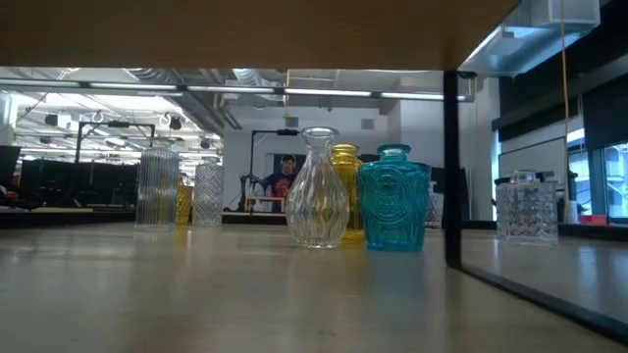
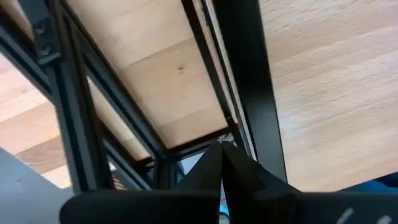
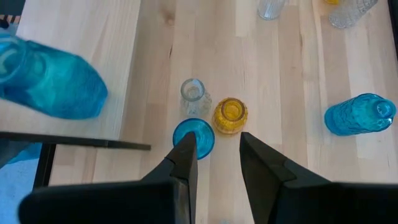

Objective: Sort vases onto shelf
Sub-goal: Adjust the shelf on the table

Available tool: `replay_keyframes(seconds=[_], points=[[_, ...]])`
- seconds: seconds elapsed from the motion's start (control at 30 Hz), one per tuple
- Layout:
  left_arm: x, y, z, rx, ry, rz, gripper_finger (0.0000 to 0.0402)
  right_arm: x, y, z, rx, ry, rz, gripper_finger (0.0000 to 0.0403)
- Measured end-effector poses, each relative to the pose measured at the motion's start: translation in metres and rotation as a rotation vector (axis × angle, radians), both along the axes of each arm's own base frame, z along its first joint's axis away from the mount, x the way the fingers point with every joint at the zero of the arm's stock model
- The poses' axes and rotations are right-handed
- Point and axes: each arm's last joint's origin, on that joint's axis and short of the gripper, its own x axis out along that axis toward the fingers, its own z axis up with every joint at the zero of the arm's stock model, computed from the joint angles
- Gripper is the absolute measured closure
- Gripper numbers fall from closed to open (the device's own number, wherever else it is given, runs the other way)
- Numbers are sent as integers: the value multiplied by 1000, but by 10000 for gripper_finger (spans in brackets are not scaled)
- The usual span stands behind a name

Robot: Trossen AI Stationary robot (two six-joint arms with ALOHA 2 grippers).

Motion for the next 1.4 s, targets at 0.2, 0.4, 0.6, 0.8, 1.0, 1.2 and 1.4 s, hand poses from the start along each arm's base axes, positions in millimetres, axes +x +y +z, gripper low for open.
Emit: replay_keyframes(seconds=[0.2,0.4,0.6,0.8,1.0,1.2,1.4], points=[[6,0,1,-22,-36,7,401,0,0,0,-3,-1,5,318],[10,-2,3,-49,-68,14,401,0,0,0,-3,0,5,318],[14,-2,4,-60,-102,25,402,0,0,0,-4,-1,5,318],[26,-3,-3,-45,-120,-1,401,0,0,0,-4,-1,5,318],[48,-12,-13,-59,-185,-33,401,0,0,0,1,1,0,318],[52,-13,-20,-30,-165,-46,401,0,1,0,17,1,6,318],[46,-9,-21,5,-114,-36,401,0,1,0,31,3,15,318]])
